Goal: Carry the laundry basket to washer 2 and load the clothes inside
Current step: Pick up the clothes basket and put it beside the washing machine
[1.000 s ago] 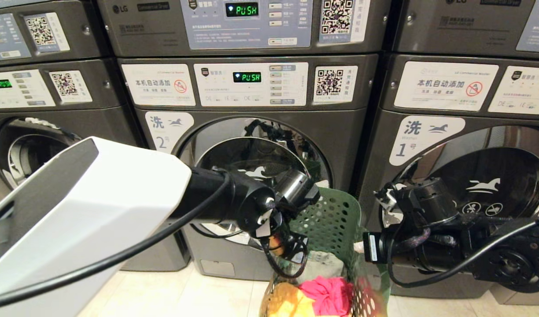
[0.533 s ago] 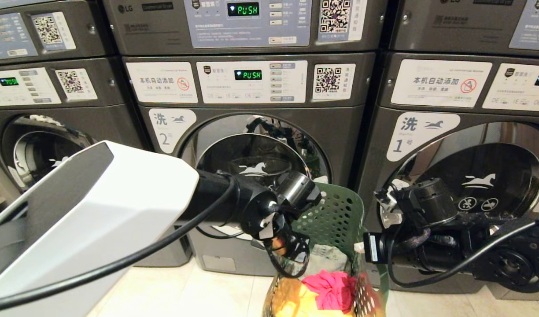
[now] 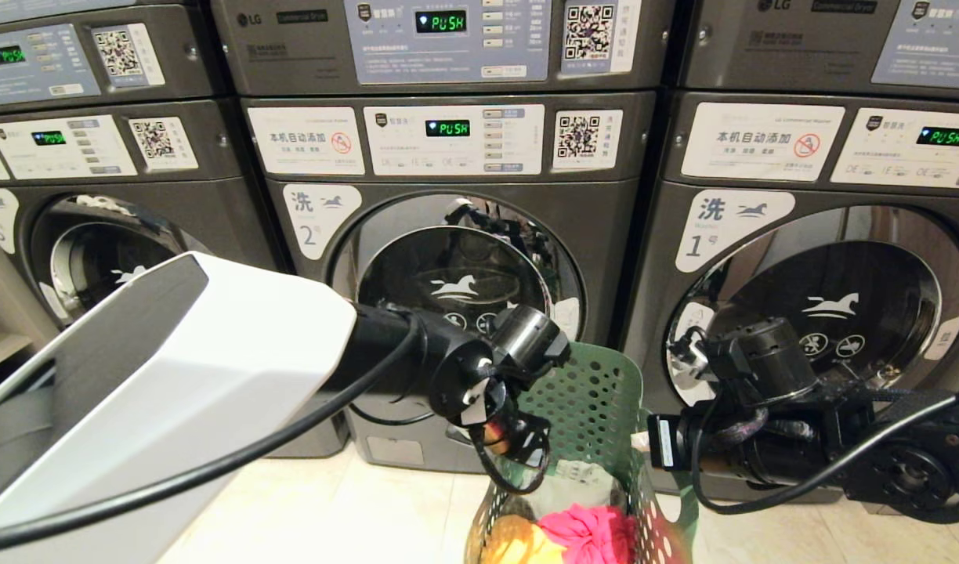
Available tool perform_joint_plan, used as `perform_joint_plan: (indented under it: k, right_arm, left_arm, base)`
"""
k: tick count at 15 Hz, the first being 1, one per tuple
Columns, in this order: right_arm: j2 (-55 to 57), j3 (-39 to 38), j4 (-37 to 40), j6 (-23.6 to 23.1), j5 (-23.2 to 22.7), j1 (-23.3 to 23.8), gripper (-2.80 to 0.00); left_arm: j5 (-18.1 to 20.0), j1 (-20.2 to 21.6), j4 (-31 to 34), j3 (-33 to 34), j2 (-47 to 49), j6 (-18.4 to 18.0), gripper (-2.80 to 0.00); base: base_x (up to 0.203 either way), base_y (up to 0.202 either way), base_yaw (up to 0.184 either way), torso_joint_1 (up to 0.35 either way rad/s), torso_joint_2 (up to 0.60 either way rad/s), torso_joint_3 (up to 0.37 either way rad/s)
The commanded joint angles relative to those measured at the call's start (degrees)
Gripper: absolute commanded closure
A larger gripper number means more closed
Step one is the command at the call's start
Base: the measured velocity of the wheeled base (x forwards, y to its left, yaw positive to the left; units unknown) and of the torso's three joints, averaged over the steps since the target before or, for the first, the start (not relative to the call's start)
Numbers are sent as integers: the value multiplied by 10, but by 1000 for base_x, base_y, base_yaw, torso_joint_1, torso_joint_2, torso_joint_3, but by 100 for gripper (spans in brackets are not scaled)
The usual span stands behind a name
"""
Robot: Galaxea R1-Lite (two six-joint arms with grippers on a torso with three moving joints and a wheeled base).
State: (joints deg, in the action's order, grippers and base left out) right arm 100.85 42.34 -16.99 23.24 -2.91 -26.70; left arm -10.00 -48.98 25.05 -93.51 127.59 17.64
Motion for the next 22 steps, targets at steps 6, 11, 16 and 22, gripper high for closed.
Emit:
perform_joint_plan:
  k: [6,11,16,22]
  right_arm:
    - [-7,5,1,-3,20,42,0]
    - [-13,-10,2,-13,20,83,0]
    - [-8,-22,0,-11,17,138,0]
    - [9,-17,-1,-43,20,157,0]
  left_arm:
    - [2,-24,2,-49,11,1,0]
    - [4,-59,3,-140,69,2,0]
    - [12,-89,-62,-171,127,2,0]
    - [12,-105,-117,-172,155,1,0]
  base:
    - [0,0,0,0,0,0]
    - [0,0,0,0,0,0]
    - [0,0,0,0,0,0]
    - [0,0,0,0,-1,-30]
